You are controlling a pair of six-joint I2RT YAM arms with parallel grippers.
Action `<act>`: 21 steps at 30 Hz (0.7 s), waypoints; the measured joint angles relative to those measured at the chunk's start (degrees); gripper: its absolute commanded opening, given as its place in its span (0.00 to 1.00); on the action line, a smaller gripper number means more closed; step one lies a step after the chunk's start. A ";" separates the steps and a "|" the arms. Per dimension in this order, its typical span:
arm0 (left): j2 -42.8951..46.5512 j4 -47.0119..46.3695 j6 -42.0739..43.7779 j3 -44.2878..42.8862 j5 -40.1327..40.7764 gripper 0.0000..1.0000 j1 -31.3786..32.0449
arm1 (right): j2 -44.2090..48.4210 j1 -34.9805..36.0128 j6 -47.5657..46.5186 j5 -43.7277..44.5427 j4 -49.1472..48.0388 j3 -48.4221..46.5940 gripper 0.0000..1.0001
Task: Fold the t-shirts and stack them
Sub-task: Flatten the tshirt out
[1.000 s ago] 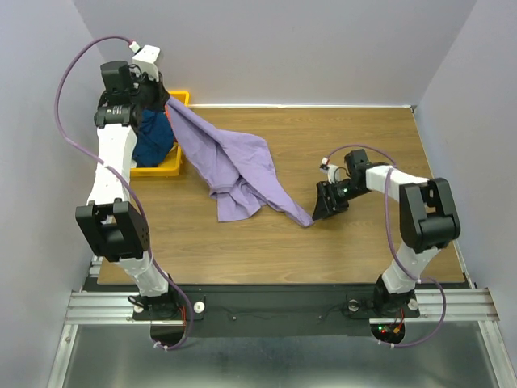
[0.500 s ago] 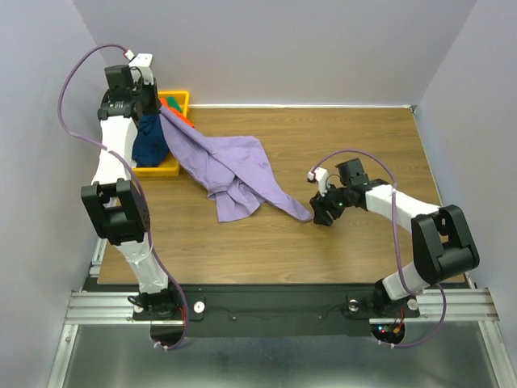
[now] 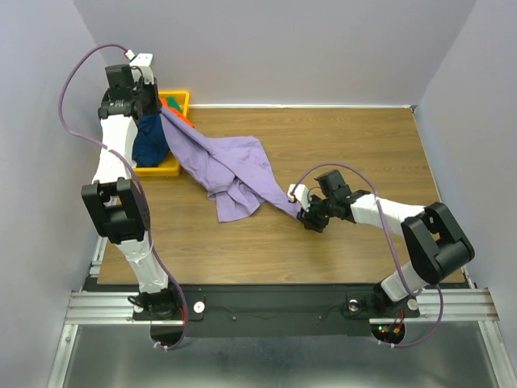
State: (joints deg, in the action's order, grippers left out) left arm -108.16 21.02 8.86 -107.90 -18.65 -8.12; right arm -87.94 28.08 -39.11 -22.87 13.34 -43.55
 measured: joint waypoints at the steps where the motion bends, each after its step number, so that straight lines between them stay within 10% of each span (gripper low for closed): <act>1: 0.00 0.02 0.00 0.00 -0.02 0.00 0.02 | -0.33 0.57 -0.11 0.42 -1.14 0.00 0.50; 9: 0.00 0.04 0.02 0.00 -0.42 0.00 0.00 | -3.13 2.23 0.07 3.02 -5.33 -1.29 0.01; 21: 0.00 1.79 0.22 -5.90 -2.86 0.00 0.02 | 3.23 0.13 0.50 16.74 -1.68 -3.85 0.01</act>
State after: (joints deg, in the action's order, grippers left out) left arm -108.16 22.81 9.08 -113.80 -21.52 -8.10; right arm -84.71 28.21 -38.61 -6.13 11.66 -47.40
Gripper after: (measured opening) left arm 0.025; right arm 0.029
